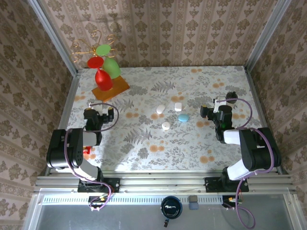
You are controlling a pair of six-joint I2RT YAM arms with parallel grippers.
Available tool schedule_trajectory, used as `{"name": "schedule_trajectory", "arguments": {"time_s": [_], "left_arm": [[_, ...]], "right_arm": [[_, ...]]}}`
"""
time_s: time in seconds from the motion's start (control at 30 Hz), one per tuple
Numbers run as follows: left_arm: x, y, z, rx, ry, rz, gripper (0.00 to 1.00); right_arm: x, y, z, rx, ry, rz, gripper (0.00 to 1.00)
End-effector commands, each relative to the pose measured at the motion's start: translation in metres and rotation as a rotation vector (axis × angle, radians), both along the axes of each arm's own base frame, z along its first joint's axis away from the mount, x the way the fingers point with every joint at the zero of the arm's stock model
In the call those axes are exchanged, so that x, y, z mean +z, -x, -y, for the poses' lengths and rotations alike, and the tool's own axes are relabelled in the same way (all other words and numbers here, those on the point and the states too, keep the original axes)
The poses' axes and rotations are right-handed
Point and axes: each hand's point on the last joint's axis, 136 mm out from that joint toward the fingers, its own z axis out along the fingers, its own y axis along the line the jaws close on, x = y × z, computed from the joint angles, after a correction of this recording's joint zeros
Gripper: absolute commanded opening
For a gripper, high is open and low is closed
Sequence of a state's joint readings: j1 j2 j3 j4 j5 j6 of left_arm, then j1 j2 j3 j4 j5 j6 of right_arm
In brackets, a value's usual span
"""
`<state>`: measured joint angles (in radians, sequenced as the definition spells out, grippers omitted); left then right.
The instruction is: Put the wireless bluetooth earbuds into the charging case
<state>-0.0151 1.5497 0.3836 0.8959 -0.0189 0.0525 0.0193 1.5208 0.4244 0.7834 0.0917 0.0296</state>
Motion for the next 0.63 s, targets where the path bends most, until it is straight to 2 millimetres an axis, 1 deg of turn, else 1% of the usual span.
{"name": "schedule_trajectory", "arguments": {"time_s": [0.0, 0.6], "left_arm": [[0.0058, -0.0039, 0.0060, -0.029, -0.022, 0.025, 1.00], [0.0049, -0.0039, 0.0050, -0.029, -0.013, 0.020, 1.00]], "right_arm": [[0.0057, -0.0031, -0.0018, 0.008, -0.013, 0.033, 1.00], [0.0060, -0.0022, -0.0013, 0.007, -0.012, 0.036, 1.00]]}}
